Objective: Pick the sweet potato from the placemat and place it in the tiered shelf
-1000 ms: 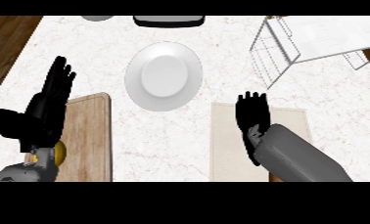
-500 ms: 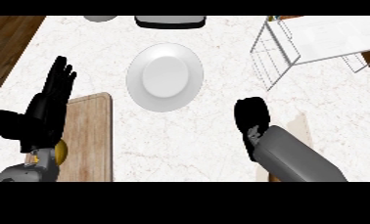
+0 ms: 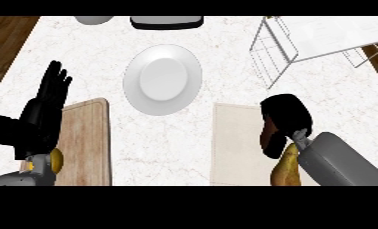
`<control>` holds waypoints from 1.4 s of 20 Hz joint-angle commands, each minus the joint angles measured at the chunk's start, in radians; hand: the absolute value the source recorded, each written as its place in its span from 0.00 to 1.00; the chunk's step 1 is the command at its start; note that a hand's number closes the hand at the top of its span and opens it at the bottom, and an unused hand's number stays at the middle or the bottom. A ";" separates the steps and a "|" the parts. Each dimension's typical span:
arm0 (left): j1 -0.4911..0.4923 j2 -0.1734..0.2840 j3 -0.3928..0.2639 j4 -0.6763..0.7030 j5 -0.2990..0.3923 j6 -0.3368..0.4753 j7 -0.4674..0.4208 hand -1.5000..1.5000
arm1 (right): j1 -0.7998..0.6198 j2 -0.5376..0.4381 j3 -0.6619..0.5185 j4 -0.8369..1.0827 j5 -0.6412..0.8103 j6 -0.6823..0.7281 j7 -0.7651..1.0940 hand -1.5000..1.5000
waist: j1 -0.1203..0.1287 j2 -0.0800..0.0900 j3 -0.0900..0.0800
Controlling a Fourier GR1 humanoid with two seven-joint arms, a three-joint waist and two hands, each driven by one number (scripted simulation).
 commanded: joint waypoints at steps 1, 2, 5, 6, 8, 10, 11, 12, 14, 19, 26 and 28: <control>-0.001 -0.016 -0.006 0.012 -0.017 0.021 -0.001 0.50 | 0.115 -0.108 -0.146 -0.081 -0.144 -0.141 -0.227 1.00 | -0.029 0.006 0.004; -0.023 0.006 0.022 0.001 -0.005 0.016 0.016 0.50 | 0.145 -0.110 -0.171 -0.099 -0.180 -0.147 -0.257 1.00 | -0.018 0.005 0.003; 0.010 -0.009 0.015 0.027 0.000 -0.003 -0.023 0.50 | 0.274 -0.204 -0.240 -0.195 -0.252 -0.168 -0.369 1.00 | -0.014 0.003 0.000; 0.016 -0.035 -0.022 0.008 -0.024 0.007 -0.033 0.50 | 0.238 -0.225 -0.306 -0.182 -0.313 -0.122 -0.392 1.00 | 0.001 0.005 0.000; 0.017 -0.023 -0.012 -0.017 -0.021 0.010 -0.008 0.50 | 0.264 -0.240 -0.376 -0.304 -0.368 -0.138 -0.366 1.00 | -0.009 0.000 0.000; 0.032 -0.007 -0.001 -0.025 -0.020 0.002 -0.008 0.50 | 0.275 -0.176 -0.441 -0.352 -0.462 -0.167 -0.342 1.00 | -0.011 -0.003 0.000; 0.027 0.008 0.021 -0.023 0.016 -0.027 0.002 0.50 | 0.288 -0.187 -0.489 -0.378 -0.504 -0.169 -0.346 1.00 | -0.014 -0.002 0.000; 0.029 -0.010 -0.001 -0.029 -0.015 0.003 0.008 0.50 | 0.278 -0.181 -0.536 -0.420 -0.566 -0.155 -0.309 1.00 | -0.021 -0.005 -0.001; 0.057 0.010 0.017 -0.072 0.003 -0.015 0.017 0.50 | 0.281 -0.208 -0.629 -0.474 -0.625 -0.151 -0.237 1.00 | -0.005 -0.004 -0.001; 0.010 -0.012 -0.013 -0.059 -0.027 -0.005 0.048 0.50 | 0.338 -0.284 -0.839 -0.575 -0.682 -0.156 -0.131 1.00 | 0.002 0.003 0.000; 0.023 -0.020 0.037 0.005 -0.005 -0.069 -0.035 0.50 | 0.208 -0.295 -0.926 -0.426 -0.646 -0.073 -0.118 1.00 | 0.035 0.011 0.000; -0.003 -0.068 -0.031 -0.021 -0.073 -0.001 0.014 0.50 | 0.137 -0.289 -0.925 -0.311 -0.615 -0.107 -0.163 1.00 | 0.041 0.013 0.000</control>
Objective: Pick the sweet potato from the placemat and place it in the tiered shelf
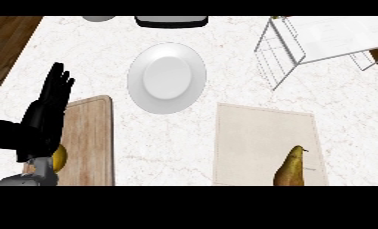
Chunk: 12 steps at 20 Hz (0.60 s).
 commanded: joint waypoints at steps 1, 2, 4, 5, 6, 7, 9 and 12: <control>0.001 -0.031 -0.013 -0.007 -0.034 0.013 0.007 0.50 | -0.100 0.012 -0.032 0.126 0.031 0.025 -0.030 1.00 | 0.010 0.002 0.000; -0.100 -0.014 0.009 0.062 -0.017 -0.005 0.023 0.50 | -0.154 0.004 -0.023 0.162 0.024 0.024 -0.011 1.00 | 0.009 0.004 0.000; -0.040 -0.019 0.000 -0.023 -0.022 0.001 0.039 0.50 | -0.154 0.032 -0.042 0.280 0.058 0.001 -0.130 1.00 | 0.015 0.003 0.001; -0.036 -0.019 0.016 0.038 -0.027 -0.018 -0.011 0.50 | -0.158 0.083 0.021 0.237 0.123 -0.038 -0.077 1.00 | 0.012 0.003 0.000; -0.023 0.016 0.019 -0.050 -0.011 -0.033 0.060 0.50 | -0.182 0.074 -0.013 0.347 0.109 -0.043 -0.171 1.00 | 0.020 0.004 0.001; -0.066 0.000 0.007 -0.046 -0.017 -0.018 0.121 0.50 | -0.244 0.047 -0.012 0.395 0.108 -0.010 -0.161 1.00 | 0.018 0.004 0.001; -0.015 -0.040 -0.024 -0.018 -0.062 -0.005 0.028 0.50 | -0.261 0.090 -0.008 0.449 0.135 -0.046 -0.192 1.00 | 0.015 0.003 0.001; -0.045 -0.034 -0.010 -0.051 -0.052 -0.007 0.080 0.50 | -0.375 0.133 0.039 0.570 0.200 -0.100 -0.216 1.00 | 0.021 0.004 0.001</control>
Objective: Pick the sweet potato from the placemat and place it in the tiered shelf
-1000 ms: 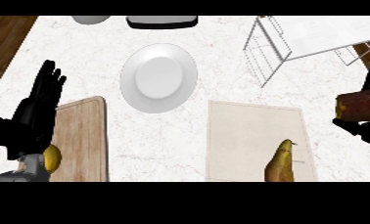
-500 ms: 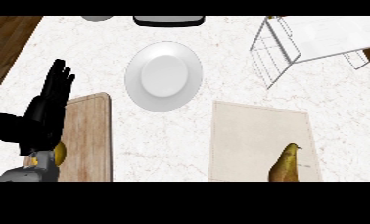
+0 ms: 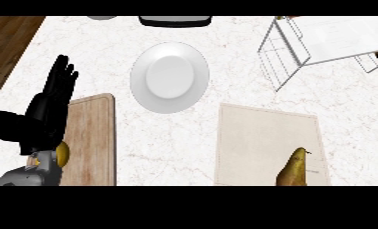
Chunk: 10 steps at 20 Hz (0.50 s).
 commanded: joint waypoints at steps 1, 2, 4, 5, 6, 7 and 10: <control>0.033 0.004 0.031 0.077 0.024 -0.047 -0.084 0.50 | -0.092 0.090 0.066 0.152 0.109 -0.108 -0.078 1.00 | 0.009 0.004 -0.001; 0.027 -0.002 0.007 -0.062 -0.004 -0.007 0.034 0.50 | -0.111 0.077 0.037 0.196 0.093 -0.084 -0.121 1.00 | 0.003 0.000 0.000; 0.039 -0.008 0.025 0.051 0.021 -0.055 -0.076 0.50 | -0.200 0.084 0.028 0.321 0.102 -0.097 -0.142 1.00 | 0.008 0.003 0.000; 0.006 -0.017 0.007 0.005 0.001 -0.031 0.004 0.50 | -0.149 0.118 0.027 0.291 0.117 -0.138 -0.177 1.00 | -0.001 0.000 0.000; -0.042 -0.012 0.020 0.042 -0.009 -0.013 0.021 0.50 | -0.207 0.148 0.052 0.355 0.156 -0.190 -0.188 1.00 | 0.005 0.003 0.000; 0.045 -0.037 -0.006 -0.002 -0.033 -0.005 -0.038 0.50 | -0.226 0.115 0.017 0.432 0.143 -0.167 -0.242 1.00 | 0.007 0.002 0.000; -0.007 -0.044 -0.005 0.023 -0.043 -0.006 -0.016 0.50 | -0.288 0.124 0.006 0.538 0.157 -0.179 -0.298 1.00 | 0.002 0.001 0.000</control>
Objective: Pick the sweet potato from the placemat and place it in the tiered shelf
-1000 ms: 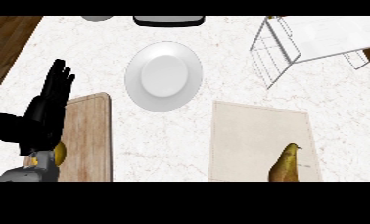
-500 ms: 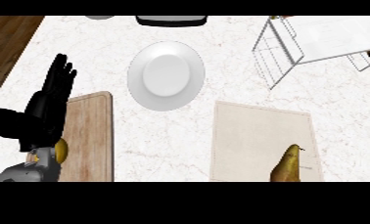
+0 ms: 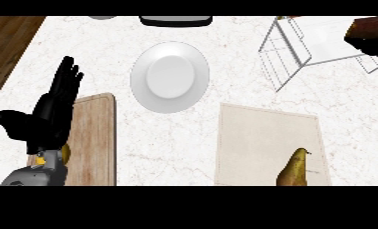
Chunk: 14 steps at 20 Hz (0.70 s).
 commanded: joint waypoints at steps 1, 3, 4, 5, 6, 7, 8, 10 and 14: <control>-0.042 -0.012 -0.011 -0.014 -0.024 0.009 0.031 0.50 | -0.095 0.018 -0.009 0.184 0.035 -0.038 -0.118 1.00 | 0.001 0.001 0.000; -0.025 0.009 0.021 0.015 -0.004 -0.022 0.008 0.50 | -0.185 0.007 0.001 0.258 0.066 -0.037 -0.098 1.00 | 0.006 0.002 0.000; -0.051 0.017 0.045 0.039 0.018 -0.037 0.017 0.50 | -0.125 0.025 0.001 0.266 0.069 -0.054 -0.164 1.00 | -0.001 0.001 0.000; -0.026 0.014 0.029 -0.030 0.018 -0.031 0.038 0.50 | -0.193 -0.004 0.018 0.346 0.106 -0.046 -0.150 1.00 | 0.016 0.004 0.001; -0.017 -0.015 0.010 0.047 -0.004 -0.029 -0.026 0.50 | -0.216 0.059 0.006 0.358 0.100 -0.111 -0.133 1.00 | 0.009 0.004 0.000; 0.007 -0.013 0.005 -0.009 -0.015 -0.013 -0.006 0.50 | -0.209 0.044 -0.058 0.365 0.039 -0.108 -0.146 1.00 | 0.010 0.003 0.001; -0.006 0.007 0.025 -0.006 0.013 -0.039 0.002 0.50 | -0.208 0.083 -0.072 0.405 0.031 -0.152 -0.151 1.00 | 0.019 0.007 0.001; -0.009 -0.006 0.014 -0.009 0.002 -0.032 0.003 0.50 | -0.230 0.062 -0.089 0.498 0.016 -0.096 -0.200 0.00 | 0.019 0.008 0.001; -0.014 -0.019 0.017 0.025 -0.006 -0.035 -0.032 0.50 | -0.304 0.041 -0.066 0.592 0.049 -0.035 -0.225 0.00 | 0.016 0.007 0.001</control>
